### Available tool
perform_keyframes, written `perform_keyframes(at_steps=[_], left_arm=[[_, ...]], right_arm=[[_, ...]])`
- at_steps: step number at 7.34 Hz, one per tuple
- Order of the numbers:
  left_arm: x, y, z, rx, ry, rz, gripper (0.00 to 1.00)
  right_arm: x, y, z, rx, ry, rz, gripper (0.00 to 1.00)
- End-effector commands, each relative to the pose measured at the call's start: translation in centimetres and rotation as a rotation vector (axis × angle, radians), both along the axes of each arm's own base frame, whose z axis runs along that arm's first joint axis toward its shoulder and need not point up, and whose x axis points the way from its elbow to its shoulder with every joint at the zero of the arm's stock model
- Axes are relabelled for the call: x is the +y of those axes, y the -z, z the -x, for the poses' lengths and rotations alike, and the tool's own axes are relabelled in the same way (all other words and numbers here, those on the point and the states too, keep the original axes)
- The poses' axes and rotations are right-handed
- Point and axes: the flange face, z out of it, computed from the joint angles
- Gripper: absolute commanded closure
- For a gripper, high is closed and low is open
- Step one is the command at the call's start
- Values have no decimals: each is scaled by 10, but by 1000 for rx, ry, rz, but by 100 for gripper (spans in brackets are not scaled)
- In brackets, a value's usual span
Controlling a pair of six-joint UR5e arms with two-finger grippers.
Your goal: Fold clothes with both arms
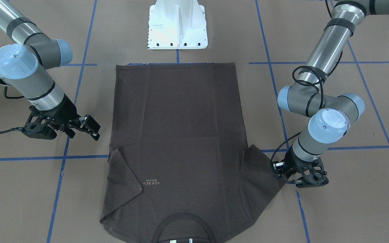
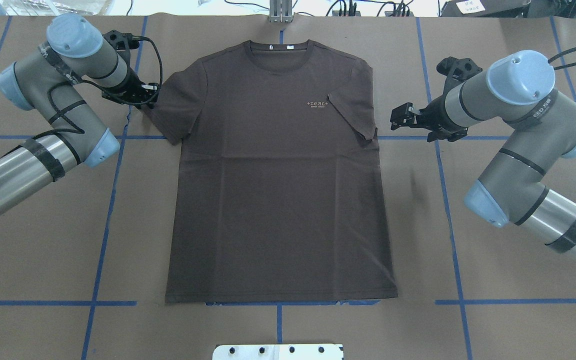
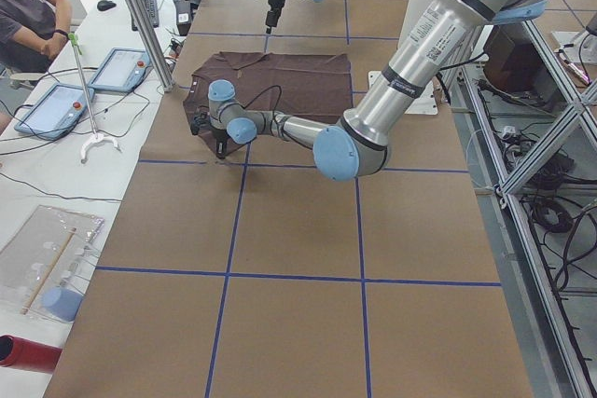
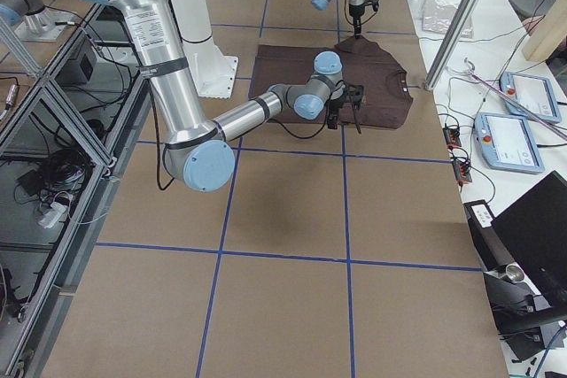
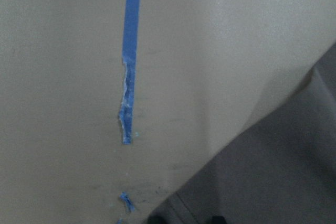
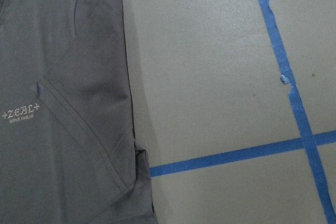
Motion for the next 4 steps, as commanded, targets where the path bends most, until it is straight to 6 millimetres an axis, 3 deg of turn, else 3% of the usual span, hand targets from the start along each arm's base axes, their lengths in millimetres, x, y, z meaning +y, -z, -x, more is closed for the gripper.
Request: perform_keyframes(at_steps=[1, 2, 3, 4], left_arm=[[-5, 21, -5, 15, -1, -15, 100], [-6, 29, -5, 21, -1, -20, 100], [-6, 53, -6, 42, -5, -35, 100], [-7, 92, -8, 54, 26, 0, 100]], right_arm=[[1, 1, -1, -4, 2, -1, 0], [1, 1, -1, -4, 2, -1, 0], [1, 2, -1, -4, 4, 0, 0], [1, 3, -1, -6, 4, -3, 0]])
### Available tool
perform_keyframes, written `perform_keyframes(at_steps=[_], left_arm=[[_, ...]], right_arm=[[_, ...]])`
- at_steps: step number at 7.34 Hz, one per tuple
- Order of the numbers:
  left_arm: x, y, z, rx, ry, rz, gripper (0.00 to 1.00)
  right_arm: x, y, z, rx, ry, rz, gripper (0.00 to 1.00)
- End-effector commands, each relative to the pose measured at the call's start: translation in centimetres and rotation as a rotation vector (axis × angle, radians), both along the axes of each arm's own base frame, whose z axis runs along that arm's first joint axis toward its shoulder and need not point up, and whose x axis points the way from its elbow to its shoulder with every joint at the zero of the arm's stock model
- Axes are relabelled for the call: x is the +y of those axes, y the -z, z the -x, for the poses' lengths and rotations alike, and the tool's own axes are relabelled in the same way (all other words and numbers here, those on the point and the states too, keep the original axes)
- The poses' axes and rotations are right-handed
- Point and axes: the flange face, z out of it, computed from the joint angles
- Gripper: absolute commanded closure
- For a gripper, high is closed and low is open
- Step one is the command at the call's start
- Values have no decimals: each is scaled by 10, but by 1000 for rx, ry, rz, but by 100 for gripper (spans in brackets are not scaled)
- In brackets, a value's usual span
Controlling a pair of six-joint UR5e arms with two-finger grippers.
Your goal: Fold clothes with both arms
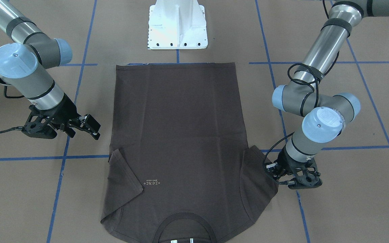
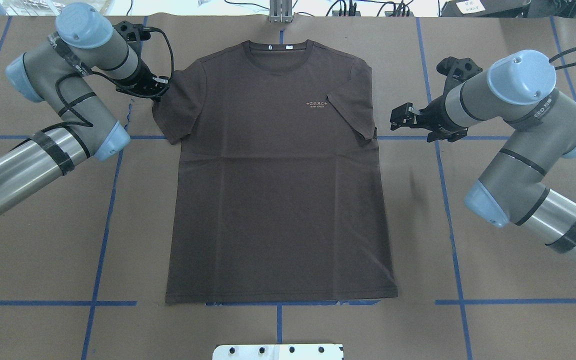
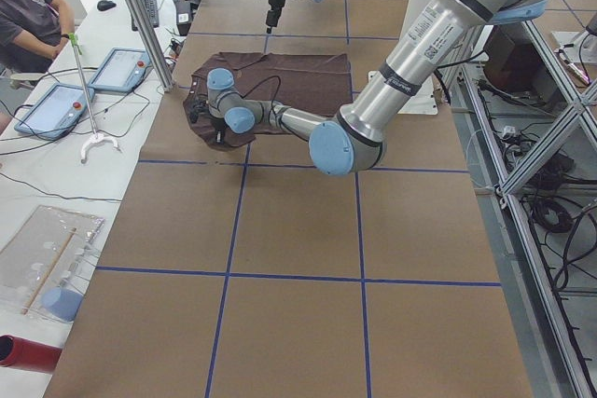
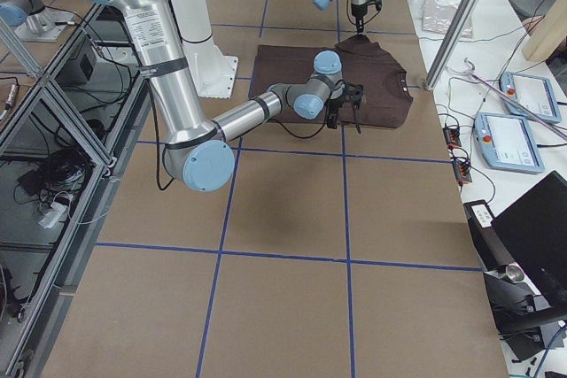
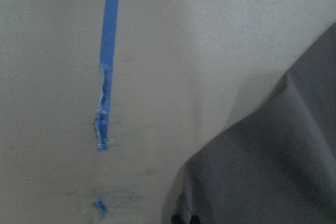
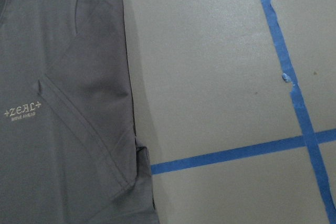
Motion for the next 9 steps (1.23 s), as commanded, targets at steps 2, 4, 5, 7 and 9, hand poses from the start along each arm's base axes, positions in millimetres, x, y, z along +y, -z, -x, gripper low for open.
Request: perform_keyframes(at_steps=[2, 4, 5, 7, 9], left_arm=[[0, 84, -24, 61, 64, 61, 100], [1, 105, -54, 75, 75, 101, 100], [-1, 115, -68, 81, 93, 128, 100], [0, 105, -78, 52, 125, 101, 100], [6, 107, -88, 53, 130, 78, 100]], right_arm=[[0, 1, 0, -2, 1, -2, 0], [0, 0, 0, -2, 2, 0, 0], [0, 0, 0, -2, 2, 0, 0], [0, 1, 1, -1, 2, 0, 0], [0, 0, 1, 0, 2, 1, 0]])
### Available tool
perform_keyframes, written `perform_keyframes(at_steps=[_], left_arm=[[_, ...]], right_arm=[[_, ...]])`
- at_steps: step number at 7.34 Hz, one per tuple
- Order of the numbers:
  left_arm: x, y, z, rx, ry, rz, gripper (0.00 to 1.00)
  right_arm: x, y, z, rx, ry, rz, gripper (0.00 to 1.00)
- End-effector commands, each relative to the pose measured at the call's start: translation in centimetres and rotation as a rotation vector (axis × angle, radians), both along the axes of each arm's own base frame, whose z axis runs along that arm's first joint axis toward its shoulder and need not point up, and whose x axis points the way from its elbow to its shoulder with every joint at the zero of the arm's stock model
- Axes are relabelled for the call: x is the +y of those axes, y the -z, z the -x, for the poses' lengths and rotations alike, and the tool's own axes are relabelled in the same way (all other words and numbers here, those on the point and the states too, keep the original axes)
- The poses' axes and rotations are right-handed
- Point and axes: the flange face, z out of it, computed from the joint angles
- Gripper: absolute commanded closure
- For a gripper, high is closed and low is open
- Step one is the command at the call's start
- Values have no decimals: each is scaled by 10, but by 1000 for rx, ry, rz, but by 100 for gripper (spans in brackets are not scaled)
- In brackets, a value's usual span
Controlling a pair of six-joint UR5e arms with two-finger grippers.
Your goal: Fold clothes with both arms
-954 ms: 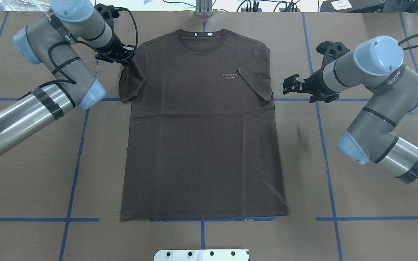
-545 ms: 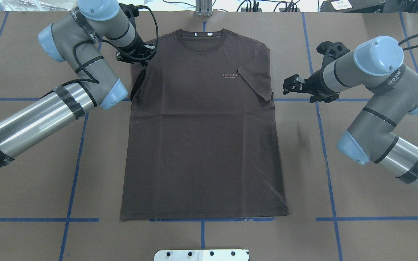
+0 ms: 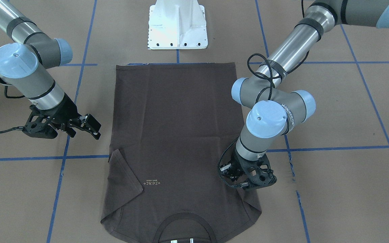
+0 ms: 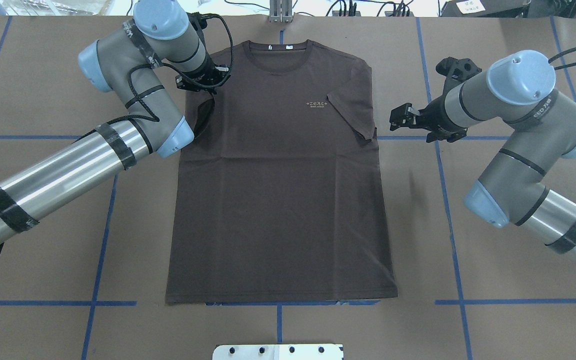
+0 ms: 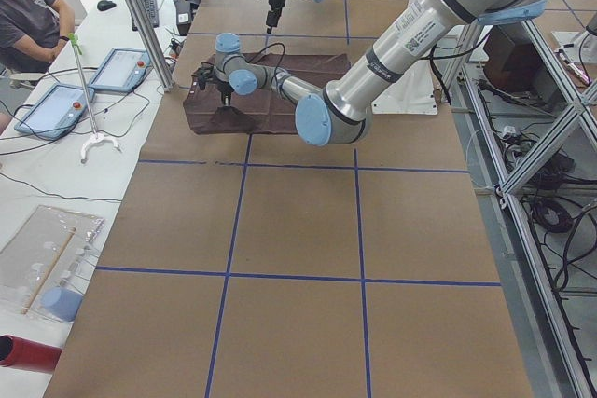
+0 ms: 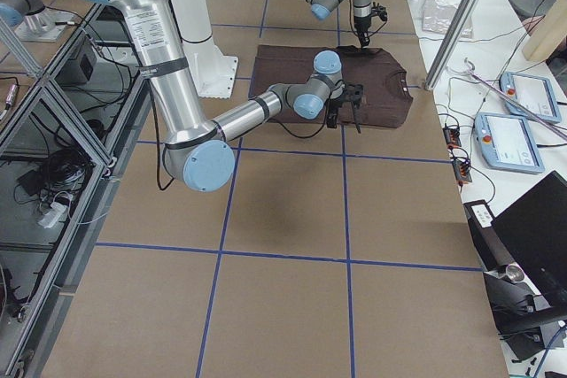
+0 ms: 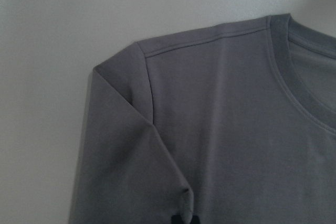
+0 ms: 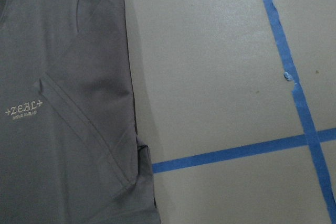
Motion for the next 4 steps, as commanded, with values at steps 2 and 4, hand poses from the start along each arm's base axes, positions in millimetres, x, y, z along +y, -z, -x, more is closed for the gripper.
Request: perform_keyframes(at_steps=[2, 4], left_arm=[[5, 10, -5, 13, 10, -30, 19], [47, 27, 13, 102, 35, -20, 11]], right_arm=[[0, 5, 0, -7, -5, -3, 0], [21, 37, 3, -71, -41, 55, 0]])
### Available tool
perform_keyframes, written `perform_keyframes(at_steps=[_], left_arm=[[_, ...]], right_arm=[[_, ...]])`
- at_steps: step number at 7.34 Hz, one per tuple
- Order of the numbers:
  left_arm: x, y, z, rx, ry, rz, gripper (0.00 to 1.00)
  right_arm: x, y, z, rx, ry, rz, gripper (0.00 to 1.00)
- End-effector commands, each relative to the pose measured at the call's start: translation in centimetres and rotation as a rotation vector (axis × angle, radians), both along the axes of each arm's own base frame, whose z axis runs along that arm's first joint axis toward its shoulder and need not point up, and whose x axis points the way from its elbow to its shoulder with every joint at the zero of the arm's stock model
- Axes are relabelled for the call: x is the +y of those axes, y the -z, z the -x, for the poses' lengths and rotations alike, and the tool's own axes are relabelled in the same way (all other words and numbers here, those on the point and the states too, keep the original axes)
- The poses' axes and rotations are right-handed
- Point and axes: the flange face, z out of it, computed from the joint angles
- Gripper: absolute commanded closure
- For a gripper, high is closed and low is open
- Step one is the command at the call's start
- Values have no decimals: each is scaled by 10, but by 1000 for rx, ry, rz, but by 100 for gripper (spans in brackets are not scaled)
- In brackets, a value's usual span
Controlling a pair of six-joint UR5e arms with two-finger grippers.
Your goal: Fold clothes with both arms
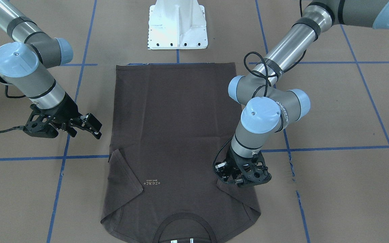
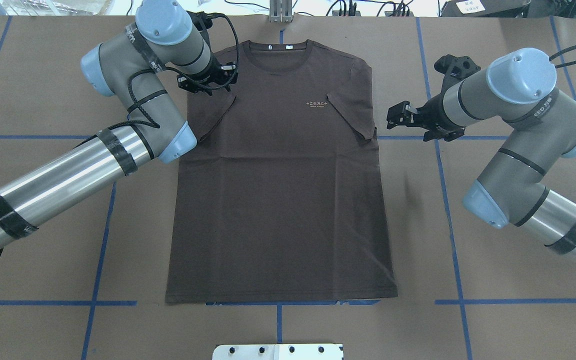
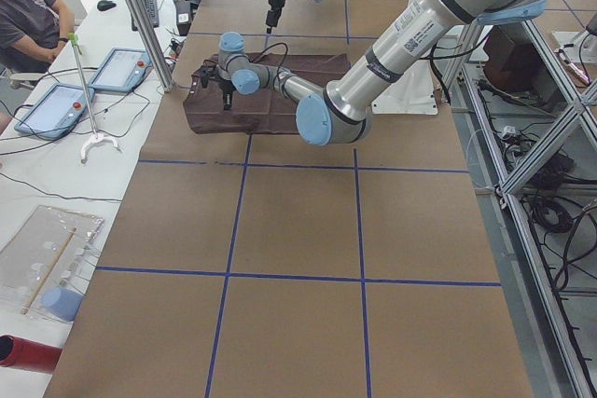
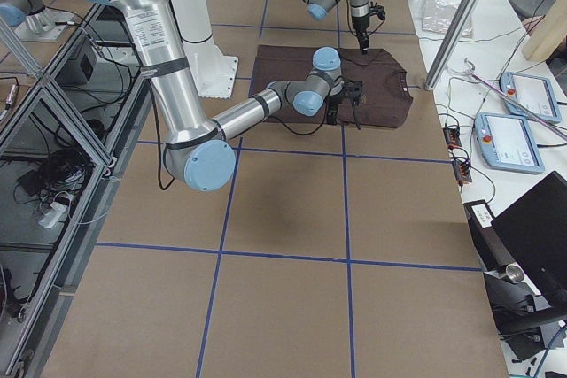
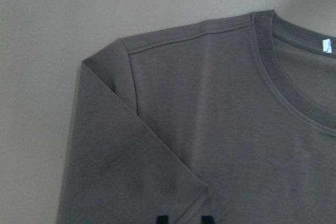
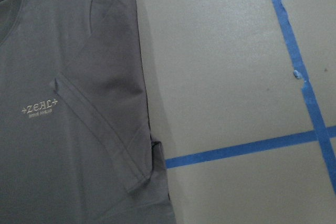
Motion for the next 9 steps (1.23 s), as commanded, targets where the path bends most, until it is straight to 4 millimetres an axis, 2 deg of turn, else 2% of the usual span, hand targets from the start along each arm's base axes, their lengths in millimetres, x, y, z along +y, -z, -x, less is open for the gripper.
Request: perform_keyframes(at_steps=[1, 2, 3, 4, 5, 6, 7, 8, 9], left_arm=[[70, 22, 20, 120, 5, -1, 12], [110, 21, 33, 156, -17, -15, 12], [140, 13, 49, 177, -36, -30, 12], [154, 6, 63, 188, -30, -24, 12], [162, 6, 60, 194, -40, -23, 12], [163, 5, 59, 192, -38, -21, 12], [162, 4, 59, 190, -37, -20, 11], [162, 3, 59, 189, -37, -20, 11], [162, 4, 59, 192, -34, -16, 10]], right_arm=[[36, 29, 20, -78, -45, 114, 0], [83, 26, 44, -83, -82, 166, 0], [147, 17, 57, -67, -114, 162, 0], [202, 18, 70, -57, -129, 186, 0], [249, 23, 97, -19, -179, 197, 1], [280, 17, 117, 33, -206, 196, 3], [295, 8, 124, 71, -222, 237, 8], [304, -2, 118, 93, -220, 251, 9], [311, -5, 116, 92, -226, 284, 12]])
